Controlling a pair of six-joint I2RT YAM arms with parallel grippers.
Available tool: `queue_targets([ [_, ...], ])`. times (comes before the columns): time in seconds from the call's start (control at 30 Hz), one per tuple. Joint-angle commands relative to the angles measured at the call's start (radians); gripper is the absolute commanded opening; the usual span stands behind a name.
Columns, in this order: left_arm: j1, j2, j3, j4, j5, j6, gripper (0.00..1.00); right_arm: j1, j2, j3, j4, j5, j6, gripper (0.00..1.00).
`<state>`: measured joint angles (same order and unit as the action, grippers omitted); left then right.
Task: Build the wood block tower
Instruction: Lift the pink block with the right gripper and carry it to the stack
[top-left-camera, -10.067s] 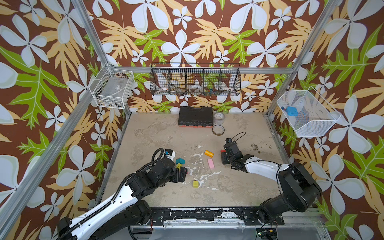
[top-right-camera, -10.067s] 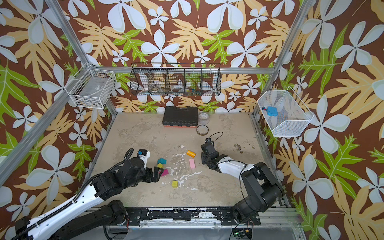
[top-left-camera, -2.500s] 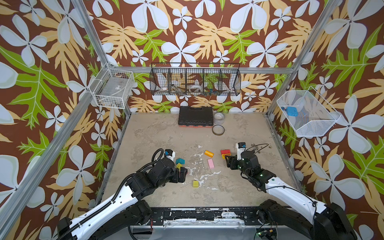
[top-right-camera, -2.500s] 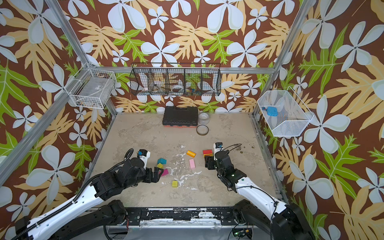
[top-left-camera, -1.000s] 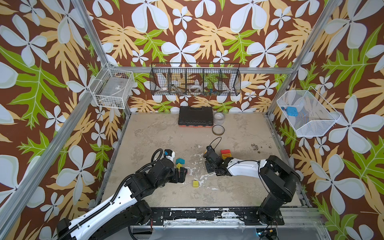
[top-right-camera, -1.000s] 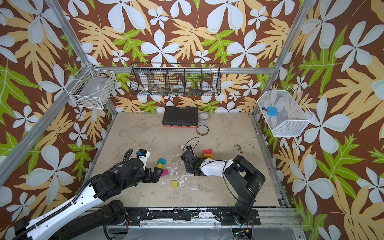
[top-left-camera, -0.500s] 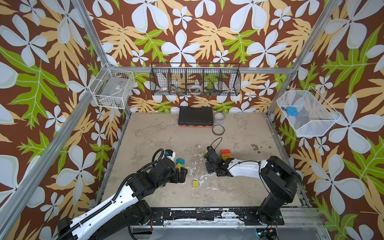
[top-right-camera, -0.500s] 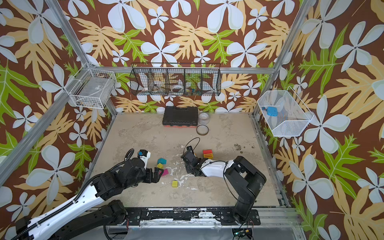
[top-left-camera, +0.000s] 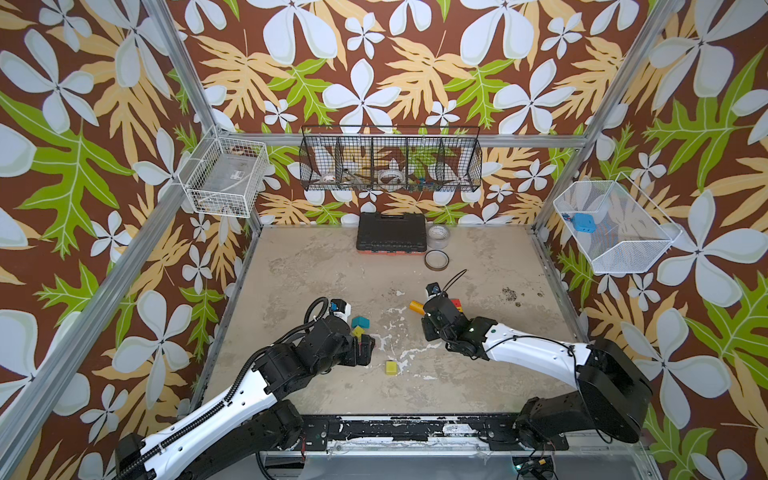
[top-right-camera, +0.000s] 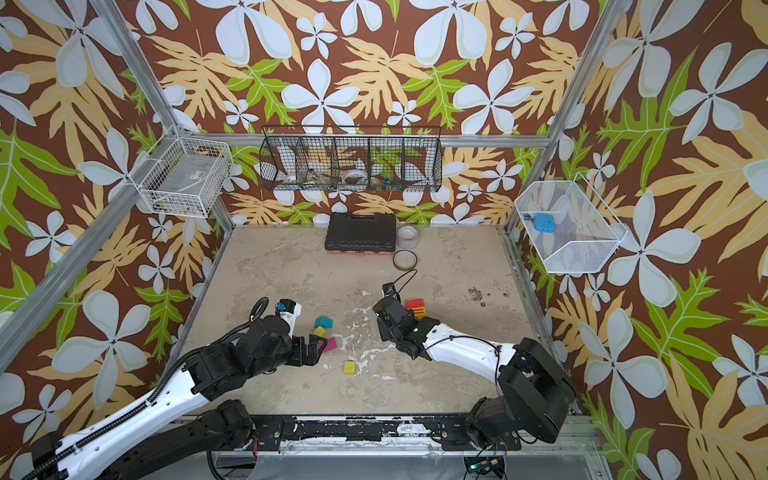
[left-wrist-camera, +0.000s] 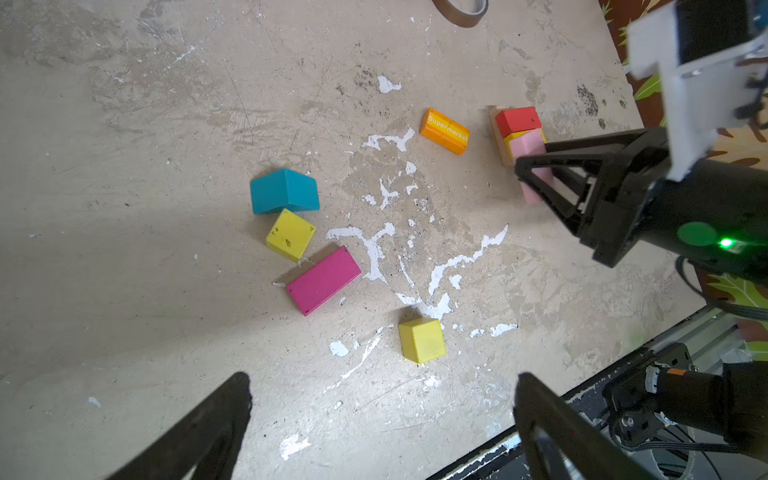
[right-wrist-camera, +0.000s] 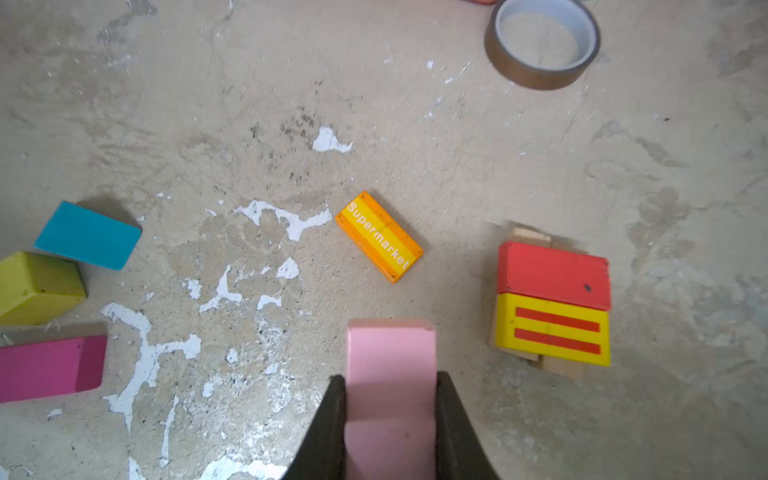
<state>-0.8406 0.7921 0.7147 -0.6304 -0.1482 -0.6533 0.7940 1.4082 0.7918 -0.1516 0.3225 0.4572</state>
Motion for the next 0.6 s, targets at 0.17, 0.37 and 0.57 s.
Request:
queue_targets([
  [0.17, 0.000, -0.011, -0.002, 0.020, 0.003, -0.001, 1.00, -0.131, -0.130, -0.058, -0.022, -0.045, -0.053, 0.14],
  [0.37, 0.001, -0.005, -0.004, 0.020, 0.011, 0.000, 1.00, -0.244, -0.171, -0.096, -0.028, -0.062, -0.064, 0.12],
  [0.57, 0.001, -0.001, -0.004, 0.021, 0.011, 0.000, 1.00, -0.343, -0.141, -0.100, 0.001, -0.128, -0.086, 0.12],
])
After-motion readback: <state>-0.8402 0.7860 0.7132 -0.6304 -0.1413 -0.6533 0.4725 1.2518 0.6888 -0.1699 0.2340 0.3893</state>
